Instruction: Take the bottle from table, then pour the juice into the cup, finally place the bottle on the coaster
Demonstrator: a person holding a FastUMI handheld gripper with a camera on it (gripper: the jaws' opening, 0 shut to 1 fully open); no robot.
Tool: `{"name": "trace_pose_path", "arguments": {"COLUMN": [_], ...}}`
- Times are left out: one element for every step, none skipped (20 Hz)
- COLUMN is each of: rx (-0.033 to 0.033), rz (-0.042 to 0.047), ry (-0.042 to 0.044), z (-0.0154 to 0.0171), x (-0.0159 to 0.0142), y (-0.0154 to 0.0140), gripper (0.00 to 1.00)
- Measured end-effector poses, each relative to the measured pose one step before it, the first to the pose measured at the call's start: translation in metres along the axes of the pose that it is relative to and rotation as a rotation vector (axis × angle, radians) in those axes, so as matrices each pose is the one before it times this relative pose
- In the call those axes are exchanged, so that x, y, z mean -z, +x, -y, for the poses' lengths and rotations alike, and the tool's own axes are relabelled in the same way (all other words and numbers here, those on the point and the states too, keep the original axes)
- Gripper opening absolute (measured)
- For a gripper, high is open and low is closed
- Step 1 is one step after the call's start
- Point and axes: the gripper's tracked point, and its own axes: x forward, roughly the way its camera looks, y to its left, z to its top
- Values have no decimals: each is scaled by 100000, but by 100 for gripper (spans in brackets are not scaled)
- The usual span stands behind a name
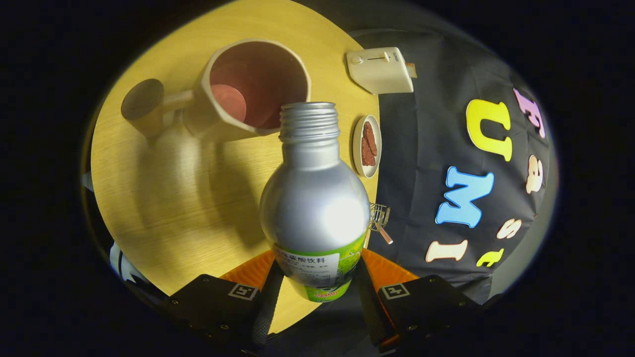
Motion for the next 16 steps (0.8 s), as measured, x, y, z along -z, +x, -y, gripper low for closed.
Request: {"name": "trace_pose_path", "arguments": {"rx": [297,313,379,308,734,860,356,10,57,14,-194,-40,504,278,83,-16], "rz": [346,-15,-320,-569,-309,-407,-468,-375,-497,-429,-305,45,-208,-301,-210,-195], "ry": [-1084,-1041,-1254,-1604,-1981,-2308,-2021,-1344,-736,-367,-386,-980,-1345,-1266,-803,-665], "z": [45,170,155,163,215,245,137,96,72,112,39,-66,42,182,-21,103], "x": [-218,-120,-12,-19,125,42,45,22,64,50,24,-40,-97,0,9,-26], "y": [67,31,-12,-1,-36,-37,142,27,60,-81,-79,-126,131,-30,74,-39], "gripper": [75,75,75,75,75,75,75,75,75,75,75,75,75,75,75,75]}}
